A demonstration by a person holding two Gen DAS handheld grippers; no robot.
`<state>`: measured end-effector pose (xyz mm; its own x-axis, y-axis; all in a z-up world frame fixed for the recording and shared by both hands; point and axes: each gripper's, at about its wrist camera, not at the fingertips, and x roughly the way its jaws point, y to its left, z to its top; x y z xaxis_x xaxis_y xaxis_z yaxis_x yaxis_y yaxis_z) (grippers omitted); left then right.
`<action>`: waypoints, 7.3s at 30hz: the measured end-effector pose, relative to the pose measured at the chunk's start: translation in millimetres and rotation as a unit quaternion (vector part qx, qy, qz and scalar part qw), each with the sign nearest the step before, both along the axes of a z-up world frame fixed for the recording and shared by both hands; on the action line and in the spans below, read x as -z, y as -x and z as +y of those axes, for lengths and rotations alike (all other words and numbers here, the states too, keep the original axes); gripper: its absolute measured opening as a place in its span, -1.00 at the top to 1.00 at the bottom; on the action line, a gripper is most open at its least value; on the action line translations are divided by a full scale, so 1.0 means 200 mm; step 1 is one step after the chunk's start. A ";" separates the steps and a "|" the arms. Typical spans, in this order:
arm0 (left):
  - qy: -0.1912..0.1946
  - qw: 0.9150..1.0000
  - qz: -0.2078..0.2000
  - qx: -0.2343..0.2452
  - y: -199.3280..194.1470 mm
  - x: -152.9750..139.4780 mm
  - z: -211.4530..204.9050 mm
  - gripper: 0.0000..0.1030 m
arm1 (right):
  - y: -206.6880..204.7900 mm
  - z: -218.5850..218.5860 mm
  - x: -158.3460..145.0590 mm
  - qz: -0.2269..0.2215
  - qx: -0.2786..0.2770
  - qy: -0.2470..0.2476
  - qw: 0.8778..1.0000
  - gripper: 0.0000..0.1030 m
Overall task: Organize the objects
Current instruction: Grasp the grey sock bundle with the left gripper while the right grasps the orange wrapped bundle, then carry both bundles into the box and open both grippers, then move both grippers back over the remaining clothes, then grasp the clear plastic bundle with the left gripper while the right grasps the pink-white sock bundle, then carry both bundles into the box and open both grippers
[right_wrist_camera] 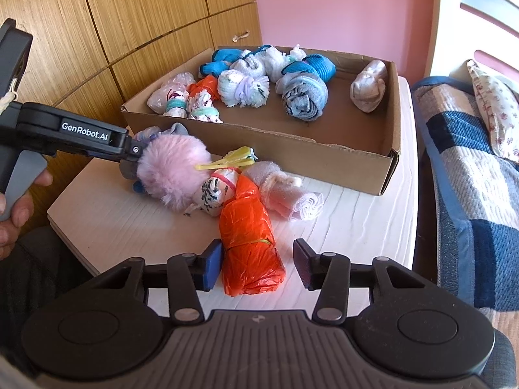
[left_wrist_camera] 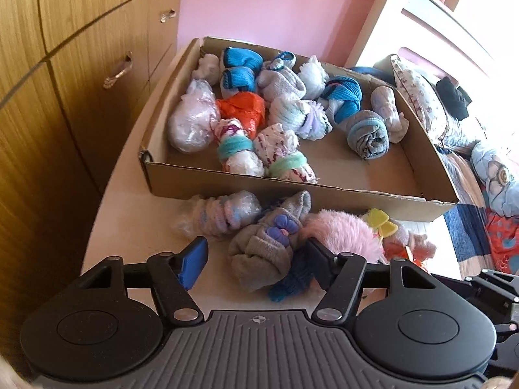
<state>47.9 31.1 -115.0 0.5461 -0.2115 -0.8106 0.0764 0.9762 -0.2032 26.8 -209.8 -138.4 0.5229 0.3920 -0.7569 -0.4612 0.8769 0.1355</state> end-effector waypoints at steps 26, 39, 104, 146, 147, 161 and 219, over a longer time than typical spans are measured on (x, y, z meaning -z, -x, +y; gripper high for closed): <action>0.001 1.000 0.001 -0.007 0.15 0.01 0.08 -0.01 | 0.04 0.04 -0.02 0.010 -0.016 0.000 1.000 0.40; -0.058 0.998 -0.013 0.029 0.12 0.01 0.00 0.09 | 0.04 0.04 -0.05 -0.002 -0.019 0.004 1.000 0.43; -0.064 0.996 0.044 0.031 -0.57 -0.10 -0.40 -0.53 | -0.67 0.18 -0.16 0.022 -0.093 0.037 0.995 0.37; -0.066 0.998 -0.002 -0.004 -0.27 -0.39 -0.24 -0.69 | -0.47 0.19 -0.43 -0.018 -0.023 0.051 0.998 -0.44; -0.066 0.998 -0.003 -0.006 -0.25 -0.40 -0.22 -0.70 | -0.46 0.19 -0.44 -0.019 -0.021 0.051 0.998 -0.45; -0.086 0.995 -0.020 -0.050 0.05 -0.22 0.12 -0.75 | -0.18 0.00 -0.38 -0.056 0.027 -0.004 0.998 -0.50; -0.056 0.998 -0.027 -0.028 0.08 -0.13 0.05 -0.28 | -0.08 -0.08 -0.12 -0.030 0.056 -0.054 0.996 0.60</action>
